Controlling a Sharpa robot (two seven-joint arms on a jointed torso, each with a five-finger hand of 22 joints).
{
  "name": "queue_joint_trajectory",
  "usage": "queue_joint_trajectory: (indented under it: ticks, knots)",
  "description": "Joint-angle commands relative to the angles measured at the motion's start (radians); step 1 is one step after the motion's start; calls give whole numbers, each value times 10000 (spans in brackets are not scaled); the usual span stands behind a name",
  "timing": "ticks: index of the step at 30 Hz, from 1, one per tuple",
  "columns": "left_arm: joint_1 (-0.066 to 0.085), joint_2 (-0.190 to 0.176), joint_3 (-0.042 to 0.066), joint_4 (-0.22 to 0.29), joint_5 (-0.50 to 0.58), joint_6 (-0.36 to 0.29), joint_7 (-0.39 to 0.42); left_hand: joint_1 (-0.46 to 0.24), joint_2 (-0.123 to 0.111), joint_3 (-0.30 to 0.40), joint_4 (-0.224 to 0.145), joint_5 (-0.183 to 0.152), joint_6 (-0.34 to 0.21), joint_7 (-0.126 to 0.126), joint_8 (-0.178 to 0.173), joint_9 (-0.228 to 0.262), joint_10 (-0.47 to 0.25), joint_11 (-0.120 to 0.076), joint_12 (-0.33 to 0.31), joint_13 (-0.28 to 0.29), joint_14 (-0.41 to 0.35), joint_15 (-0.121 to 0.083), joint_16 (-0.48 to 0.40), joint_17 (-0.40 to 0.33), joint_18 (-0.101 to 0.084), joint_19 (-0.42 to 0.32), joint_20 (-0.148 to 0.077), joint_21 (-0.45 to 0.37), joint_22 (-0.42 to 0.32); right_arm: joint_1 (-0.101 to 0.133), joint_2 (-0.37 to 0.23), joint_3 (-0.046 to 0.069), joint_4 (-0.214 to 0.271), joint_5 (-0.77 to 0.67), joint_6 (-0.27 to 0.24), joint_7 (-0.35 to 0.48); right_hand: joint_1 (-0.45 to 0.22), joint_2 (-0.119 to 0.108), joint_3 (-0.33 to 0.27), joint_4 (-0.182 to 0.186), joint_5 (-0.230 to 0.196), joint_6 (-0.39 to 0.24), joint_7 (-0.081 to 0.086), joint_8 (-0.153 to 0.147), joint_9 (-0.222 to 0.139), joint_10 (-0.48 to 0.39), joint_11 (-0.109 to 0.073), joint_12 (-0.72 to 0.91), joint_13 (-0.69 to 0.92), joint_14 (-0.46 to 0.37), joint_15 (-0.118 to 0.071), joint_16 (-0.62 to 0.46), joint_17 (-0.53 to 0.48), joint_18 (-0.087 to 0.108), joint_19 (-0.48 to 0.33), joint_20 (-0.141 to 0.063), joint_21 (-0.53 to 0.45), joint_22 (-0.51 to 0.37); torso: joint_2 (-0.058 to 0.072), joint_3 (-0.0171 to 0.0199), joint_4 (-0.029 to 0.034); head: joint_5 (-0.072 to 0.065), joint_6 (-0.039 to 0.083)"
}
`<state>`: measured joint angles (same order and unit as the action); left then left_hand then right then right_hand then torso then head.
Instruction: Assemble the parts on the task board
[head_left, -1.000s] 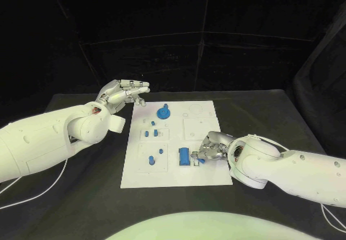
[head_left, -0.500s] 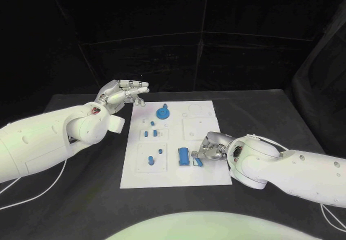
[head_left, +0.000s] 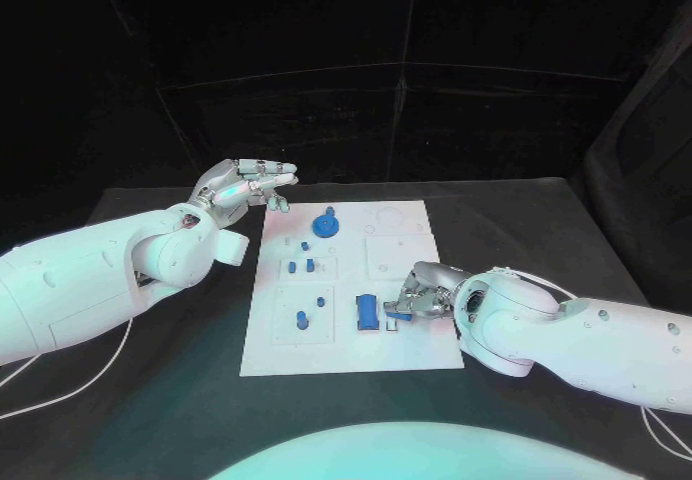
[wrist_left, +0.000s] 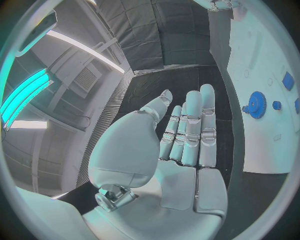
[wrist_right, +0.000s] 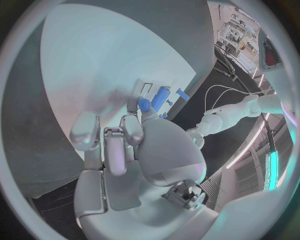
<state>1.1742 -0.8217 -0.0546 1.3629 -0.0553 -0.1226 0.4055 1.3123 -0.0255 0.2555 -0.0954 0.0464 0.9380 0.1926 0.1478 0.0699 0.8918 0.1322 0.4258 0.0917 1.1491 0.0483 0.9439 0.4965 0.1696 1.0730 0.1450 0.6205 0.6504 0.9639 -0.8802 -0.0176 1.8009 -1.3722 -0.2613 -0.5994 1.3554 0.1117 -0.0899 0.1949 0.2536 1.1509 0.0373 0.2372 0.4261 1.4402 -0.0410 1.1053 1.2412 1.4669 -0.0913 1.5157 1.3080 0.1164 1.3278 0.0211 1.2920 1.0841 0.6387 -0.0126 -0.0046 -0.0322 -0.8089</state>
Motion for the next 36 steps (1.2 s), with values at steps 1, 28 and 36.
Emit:
queue_joint_trajectory:
  ticks: [1, 28, 36]
  knots:
    - [14, -1, 9, 11, 31, 102, 21, -14, 74, -38, -17, 16, 17, 38, 44, -12, -79, -8, 35, -11, -62, -16, -69, -10, 128, 53, 22, -31, -12, 8, 11, 0, 15, -140, -75, -14, -329, -16, 8, 144, 82, 35, -8, -45, 18, 43, 55, -24, 47, 858, -26, 46, 1772, -204, -1, -17, 26, 26, -2, 1, -8, -8, 0]
    - [14, -4, 9, 13, 31, 112, -2, -14, 74, -38, -17, 16, 17, 38, 44, -12, -79, -8, 35, -11, -62, -16, -69, -10, 128, 53, 22, -31, -12, 8, 27, 0, 48, -401, -148, 6, -1121, -441, -262, 711, 756, 186, -15, -72, 133, 148, 52, 60, 207, 872, -30, 84, 1842, -209, 20, -17, 49, 86, -5, 3, 3, -3, 21]
    - [14, -2, 8, 0, 31, 136, -24, -12, 84, -48, -16, 16, 12, 42, 53, -14, -88, -5, 43, -21, -68, -15, -68, -23, 128, 53, 23, -44, -23, 7, -408, 1, 414, -248, -29, 725, -1518, -886, -917, 839, -255, 199, -1, -89, 211, 134, 73, -31, 208, 870, -13, 77, 1839, -203, 1, 5, 28, 75, -2, 5, -2, -31, 59]
